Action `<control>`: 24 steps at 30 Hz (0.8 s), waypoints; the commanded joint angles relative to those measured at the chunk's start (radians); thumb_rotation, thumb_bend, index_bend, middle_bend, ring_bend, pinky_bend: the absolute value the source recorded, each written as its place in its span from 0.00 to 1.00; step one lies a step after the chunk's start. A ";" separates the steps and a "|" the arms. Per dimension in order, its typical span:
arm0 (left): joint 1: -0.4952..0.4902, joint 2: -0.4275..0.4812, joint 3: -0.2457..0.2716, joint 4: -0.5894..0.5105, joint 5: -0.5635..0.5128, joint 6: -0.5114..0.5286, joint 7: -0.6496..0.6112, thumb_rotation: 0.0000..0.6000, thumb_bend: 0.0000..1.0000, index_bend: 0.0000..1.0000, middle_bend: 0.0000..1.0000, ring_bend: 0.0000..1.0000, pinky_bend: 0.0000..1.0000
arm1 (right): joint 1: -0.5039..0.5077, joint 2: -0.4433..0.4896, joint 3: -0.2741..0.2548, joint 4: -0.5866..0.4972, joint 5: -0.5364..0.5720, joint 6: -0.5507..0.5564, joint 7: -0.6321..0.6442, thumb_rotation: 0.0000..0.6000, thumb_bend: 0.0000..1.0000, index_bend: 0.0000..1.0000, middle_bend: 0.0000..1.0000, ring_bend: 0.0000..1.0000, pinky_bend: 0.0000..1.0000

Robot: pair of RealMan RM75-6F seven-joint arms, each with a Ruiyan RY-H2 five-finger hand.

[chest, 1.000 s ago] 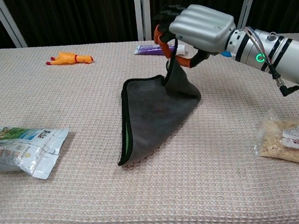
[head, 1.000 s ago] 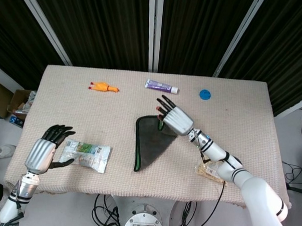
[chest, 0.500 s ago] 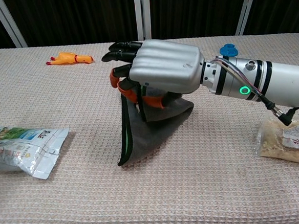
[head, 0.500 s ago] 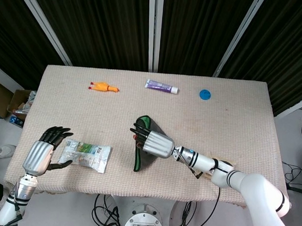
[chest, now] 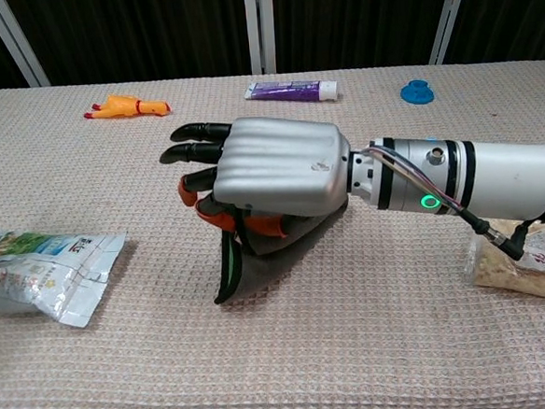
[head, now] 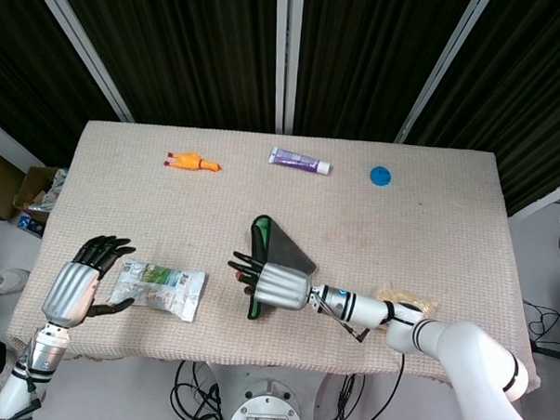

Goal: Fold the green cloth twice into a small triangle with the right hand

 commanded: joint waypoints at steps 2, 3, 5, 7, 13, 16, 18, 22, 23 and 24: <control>0.001 0.001 0.001 0.001 0.000 0.000 -0.003 1.00 0.00 0.22 0.17 0.13 0.13 | 0.000 -0.006 -0.004 -0.012 -0.012 0.004 -0.014 1.00 0.40 0.59 0.26 0.05 0.02; 0.001 0.001 0.001 0.001 0.000 -0.001 -0.003 1.00 0.00 0.22 0.17 0.13 0.13 | 0.001 -0.007 -0.003 -0.015 -0.015 0.004 -0.019 1.00 0.40 0.59 0.26 0.05 0.01; 0.002 0.001 0.002 0.002 0.000 0.000 -0.004 1.00 0.00 0.22 0.17 0.13 0.13 | 0.001 -0.010 -0.003 -0.020 -0.020 0.004 -0.030 1.00 0.40 0.59 0.26 0.05 0.01; 0.003 0.001 0.002 0.002 0.002 0.002 -0.005 1.00 0.00 0.22 0.17 0.13 0.13 | 0.004 -0.014 -0.001 -0.026 -0.022 0.001 -0.037 1.00 0.40 0.59 0.26 0.04 0.01; 0.007 0.002 0.004 0.003 0.003 0.007 -0.007 1.00 0.00 0.22 0.17 0.13 0.13 | 0.014 -0.025 0.010 -0.038 -0.030 -0.003 -0.051 1.00 0.40 0.59 0.26 0.04 0.01; 0.009 0.003 0.004 0.003 0.002 0.008 -0.009 1.00 0.00 0.22 0.17 0.13 0.13 | 0.017 -0.029 0.009 -0.041 -0.033 -0.014 -0.053 1.00 0.40 0.59 0.26 0.04 0.01; 0.010 0.003 0.004 0.004 0.002 0.008 -0.011 1.00 0.00 0.22 0.17 0.13 0.13 | 0.020 -0.035 0.003 -0.041 -0.036 -0.029 -0.056 1.00 0.40 0.58 0.26 0.04 0.01; 0.010 0.001 0.005 0.006 0.004 0.007 -0.012 1.00 0.00 0.22 0.17 0.13 0.13 | 0.012 -0.033 0.001 -0.060 -0.015 -0.087 -0.096 1.00 0.25 0.32 0.18 0.01 0.00; 0.010 0.002 0.005 0.006 0.004 0.007 -0.013 1.00 0.00 0.22 0.17 0.13 0.13 | 0.006 -0.029 0.009 -0.079 -0.002 -0.099 -0.117 1.00 0.17 0.19 0.13 0.00 0.00; 0.010 0.002 0.004 0.007 0.004 0.008 -0.014 1.00 0.00 0.22 0.17 0.13 0.13 | -0.001 -0.025 0.014 -0.097 0.008 -0.101 -0.124 1.00 0.09 0.08 0.08 0.00 0.00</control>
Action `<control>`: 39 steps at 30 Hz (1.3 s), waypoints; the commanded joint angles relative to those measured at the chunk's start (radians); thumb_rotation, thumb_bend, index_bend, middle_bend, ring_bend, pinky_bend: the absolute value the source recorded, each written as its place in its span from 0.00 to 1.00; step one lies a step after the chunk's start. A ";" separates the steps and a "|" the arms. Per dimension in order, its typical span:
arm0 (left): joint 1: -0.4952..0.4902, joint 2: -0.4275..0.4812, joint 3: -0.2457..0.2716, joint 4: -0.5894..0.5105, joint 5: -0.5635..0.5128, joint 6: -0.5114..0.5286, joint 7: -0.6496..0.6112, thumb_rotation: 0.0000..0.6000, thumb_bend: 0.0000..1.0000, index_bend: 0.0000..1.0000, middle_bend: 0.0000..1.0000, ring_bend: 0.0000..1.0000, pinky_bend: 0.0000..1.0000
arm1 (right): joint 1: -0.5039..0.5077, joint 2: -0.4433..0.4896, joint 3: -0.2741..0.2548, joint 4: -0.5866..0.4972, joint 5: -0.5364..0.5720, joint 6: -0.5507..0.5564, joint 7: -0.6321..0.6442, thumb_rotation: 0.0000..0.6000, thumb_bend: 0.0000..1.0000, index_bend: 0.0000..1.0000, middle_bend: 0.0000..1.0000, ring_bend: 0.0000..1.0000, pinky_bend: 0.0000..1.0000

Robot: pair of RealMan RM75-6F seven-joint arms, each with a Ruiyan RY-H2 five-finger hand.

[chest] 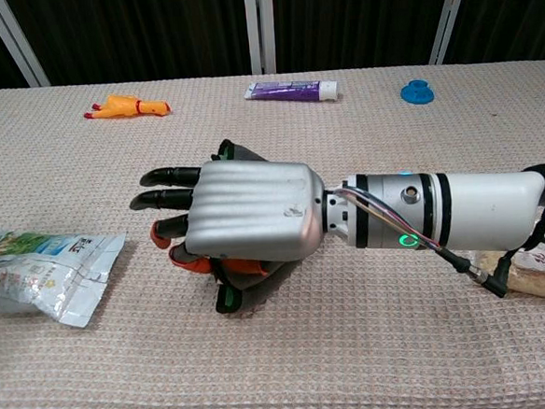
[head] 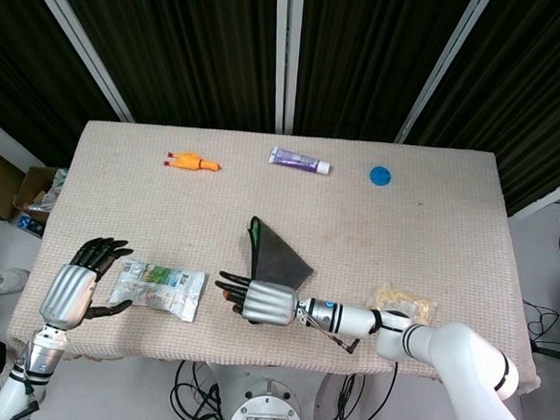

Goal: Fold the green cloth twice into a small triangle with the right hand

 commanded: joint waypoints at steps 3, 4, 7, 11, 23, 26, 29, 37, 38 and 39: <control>0.001 0.001 -0.002 0.003 0.000 0.003 -0.003 1.00 0.00 0.22 0.17 0.13 0.13 | -0.038 0.028 0.030 -0.095 0.047 -0.007 -0.071 1.00 0.00 0.00 0.01 0.00 0.00; 0.000 0.002 -0.002 0.003 0.001 0.003 -0.003 1.00 0.00 0.22 0.17 0.13 0.13 | -0.047 0.039 0.037 -0.117 0.051 0.007 -0.082 1.00 0.00 0.00 0.00 0.00 0.00; -0.001 0.005 -0.004 0.003 0.003 0.005 -0.003 1.00 0.00 0.22 0.17 0.13 0.13 | -0.070 0.075 0.050 -0.170 0.057 0.041 -0.113 1.00 0.00 0.00 0.00 0.00 0.00; -0.004 0.009 -0.010 0.003 0.003 0.006 -0.003 1.00 0.00 0.22 0.17 0.13 0.13 | -0.122 0.159 0.069 -0.261 0.087 0.093 -0.149 1.00 0.00 0.00 0.00 0.00 0.00; -0.006 0.031 -0.049 0.057 -0.068 -0.009 0.009 1.00 0.00 0.22 0.17 0.13 0.13 | -0.478 0.492 0.147 -0.528 0.432 0.296 -0.170 1.00 0.23 0.02 0.09 0.00 0.07; -0.004 0.030 -0.054 0.070 -0.092 -0.020 0.023 1.00 0.00 0.22 0.17 0.13 0.13 | -0.580 0.597 0.119 -0.616 0.500 0.323 -0.068 1.00 0.24 0.05 0.08 0.00 0.08; 0.000 0.029 -0.053 0.075 -0.102 -0.024 0.028 1.00 0.00 0.22 0.17 0.13 0.13 | -0.682 0.676 0.078 -0.663 0.512 0.379 0.061 1.00 0.24 0.05 0.05 0.00 0.06; 0.019 0.031 -0.038 0.044 -0.078 0.005 0.054 1.00 0.00 0.22 0.17 0.13 0.13 | -0.905 0.719 -0.013 -0.632 0.454 0.546 0.240 1.00 0.26 0.05 0.01 0.00 0.00; 0.023 0.034 -0.032 0.034 -0.069 0.010 0.059 1.00 0.00 0.22 0.17 0.13 0.13 | -0.926 0.721 -0.025 -0.625 0.443 0.551 0.257 1.00 0.26 0.05 0.01 0.00 0.00; 0.025 0.036 -0.028 0.027 -0.063 0.012 0.063 1.00 0.00 0.22 0.17 0.13 0.13 | -0.936 0.722 -0.029 -0.618 0.437 0.551 0.266 1.00 0.26 0.04 0.01 0.00 0.00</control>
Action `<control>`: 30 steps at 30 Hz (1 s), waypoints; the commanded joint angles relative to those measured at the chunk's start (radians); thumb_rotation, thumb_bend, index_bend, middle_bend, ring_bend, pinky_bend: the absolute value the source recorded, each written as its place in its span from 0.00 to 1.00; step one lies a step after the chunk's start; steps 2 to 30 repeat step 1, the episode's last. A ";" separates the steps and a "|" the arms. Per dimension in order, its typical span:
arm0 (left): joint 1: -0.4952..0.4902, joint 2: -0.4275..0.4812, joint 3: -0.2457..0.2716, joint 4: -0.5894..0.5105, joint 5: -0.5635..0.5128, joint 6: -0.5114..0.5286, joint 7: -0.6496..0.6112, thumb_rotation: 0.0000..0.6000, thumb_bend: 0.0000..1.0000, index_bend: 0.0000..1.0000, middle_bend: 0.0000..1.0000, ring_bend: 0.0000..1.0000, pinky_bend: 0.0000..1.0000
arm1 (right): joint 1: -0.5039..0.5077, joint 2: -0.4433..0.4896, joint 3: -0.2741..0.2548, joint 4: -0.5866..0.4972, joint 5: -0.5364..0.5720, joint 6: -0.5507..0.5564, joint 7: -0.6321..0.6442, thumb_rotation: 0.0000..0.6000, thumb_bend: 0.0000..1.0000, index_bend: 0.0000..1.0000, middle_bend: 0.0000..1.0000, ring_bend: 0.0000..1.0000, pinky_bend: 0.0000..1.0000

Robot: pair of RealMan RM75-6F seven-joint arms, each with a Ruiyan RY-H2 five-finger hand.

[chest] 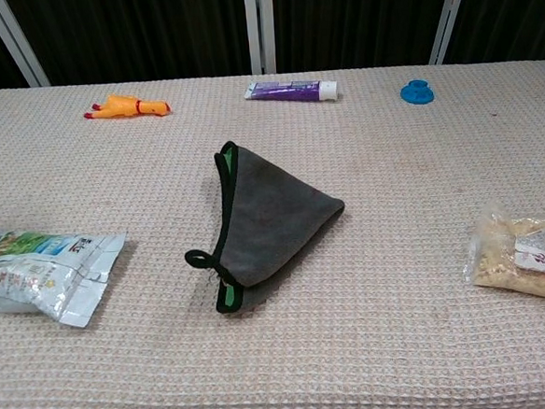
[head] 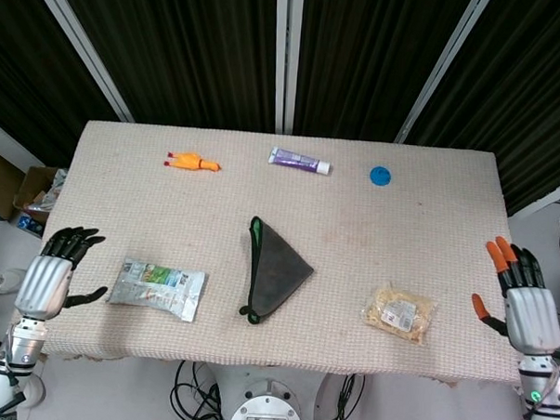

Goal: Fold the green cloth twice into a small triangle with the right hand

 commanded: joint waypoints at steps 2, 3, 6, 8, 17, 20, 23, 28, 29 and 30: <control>0.009 0.007 0.015 -0.025 0.022 0.011 0.015 1.00 0.00 0.22 0.17 0.13 0.13 | -0.072 0.022 -0.045 0.023 -0.037 0.027 0.062 1.00 0.26 0.04 0.01 0.00 0.00; 0.009 0.007 0.015 -0.025 0.022 0.011 0.015 1.00 0.00 0.22 0.17 0.13 0.13 | -0.072 0.022 -0.045 0.023 -0.037 0.027 0.062 1.00 0.26 0.04 0.01 0.00 0.00; 0.009 0.007 0.015 -0.025 0.022 0.011 0.015 1.00 0.00 0.22 0.17 0.13 0.13 | -0.072 0.022 -0.045 0.023 -0.037 0.027 0.062 1.00 0.26 0.04 0.01 0.00 0.00; 0.009 0.007 0.015 -0.025 0.022 0.011 0.015 1.00 0.00 0.22 0.17 0.13 0.13 | -0.072 0.022 -0.045 0.023 -0.037 0.027 0.062 1.00 0.26 0.04 0.01 0.00 0.00; 0.009 0.007 0.015 -0.025 0.022 0.011 0.015 1.00 0.00 0.22 0.17 0.13 0.13 | -0.072 0.022 -0.045 0.023 -0.037 0.027 0.062 1.00 0.26 0.04 0.01 0.00 0.00; 0.009 0.007 0.015 -0.025 0.022 0.011 0.015 1.00 0.00 0.22 0.17 0.13 0.13 | -0.072 0.022 -0.045 0.023 -0.037 0.027 0.062 1.00 0.26 0.04 0.01 0.00 0.00; 0.009 0.007 0.015 -0.025 0.022 0.011 0.015 1.00 0.00 0.22 0.17 0.13 0.13 | -0.072 0.022 -0.045 0.023 -0.037 0.027 0.062 1.00 0.26 0.04 0.01 0.00 0.00; 0.009 0.007 0.015 -0.025 0.022 0.011 0.015 1.00 0.00 0.22 0.17 0.13 0.13 | -0.072 0.022 -0.045 0.023 -0.037 0.027 0.062 1.00 0.26 0.04 0.01 0.00 0.00; 0.009 0.007 0.015 -0.025 0.022 0.011 0.015 1.00 0.00 0.22 0.17 0.13 0.13 | -0.072 0.022 -0.045 0.023 -0.037 0.027 0.062 1.00 0.26 0.04 0.01 0.00 0.00; 0.009 0.007 0.015 -0.025 0.022 0.011 0.015 1.00 0.00 0.22 0.17 0.13 0.13 | -0.072 0.022 -0.045 0.023 -0.037 0.027 0.062 1.00 0.26 0.04 0.01 0.00 0.00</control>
